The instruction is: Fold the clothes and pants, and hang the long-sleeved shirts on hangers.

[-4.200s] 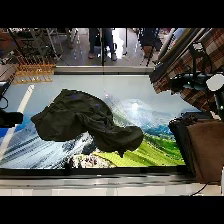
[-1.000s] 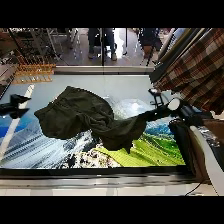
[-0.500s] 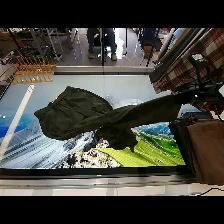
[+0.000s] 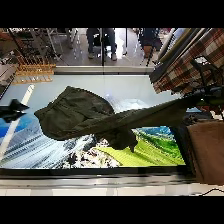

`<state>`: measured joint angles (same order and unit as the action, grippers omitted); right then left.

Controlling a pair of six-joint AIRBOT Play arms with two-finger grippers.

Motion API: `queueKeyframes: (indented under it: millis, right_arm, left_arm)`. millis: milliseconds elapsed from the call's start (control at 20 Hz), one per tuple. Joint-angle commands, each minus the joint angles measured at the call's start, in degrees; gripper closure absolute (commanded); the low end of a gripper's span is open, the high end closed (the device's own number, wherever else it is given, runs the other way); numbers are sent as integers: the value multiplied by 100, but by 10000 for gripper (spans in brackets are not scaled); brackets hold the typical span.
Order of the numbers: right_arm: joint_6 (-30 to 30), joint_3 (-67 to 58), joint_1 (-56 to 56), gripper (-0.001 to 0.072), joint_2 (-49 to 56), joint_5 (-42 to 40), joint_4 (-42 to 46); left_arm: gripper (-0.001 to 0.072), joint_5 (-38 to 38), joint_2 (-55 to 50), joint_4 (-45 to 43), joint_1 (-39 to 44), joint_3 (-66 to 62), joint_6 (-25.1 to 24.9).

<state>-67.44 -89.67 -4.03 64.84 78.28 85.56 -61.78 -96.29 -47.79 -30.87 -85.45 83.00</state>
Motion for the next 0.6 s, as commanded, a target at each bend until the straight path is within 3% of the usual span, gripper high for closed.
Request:
queueKeyframes:
  millis: [0,350,550]
  right_arm:
    - [52,4,0,688,-7,26,7]
    - [50,2,4,688,-7,17,-103]
    - [50,4,4,688,-7,13,-313]
  left_arm:
    - [285,136,-1019,-168,343,-387,374]
    - [285,273,-1622,-964,317,-1093,804]
    - [281,625,-1847,-184,391,-1093,828]
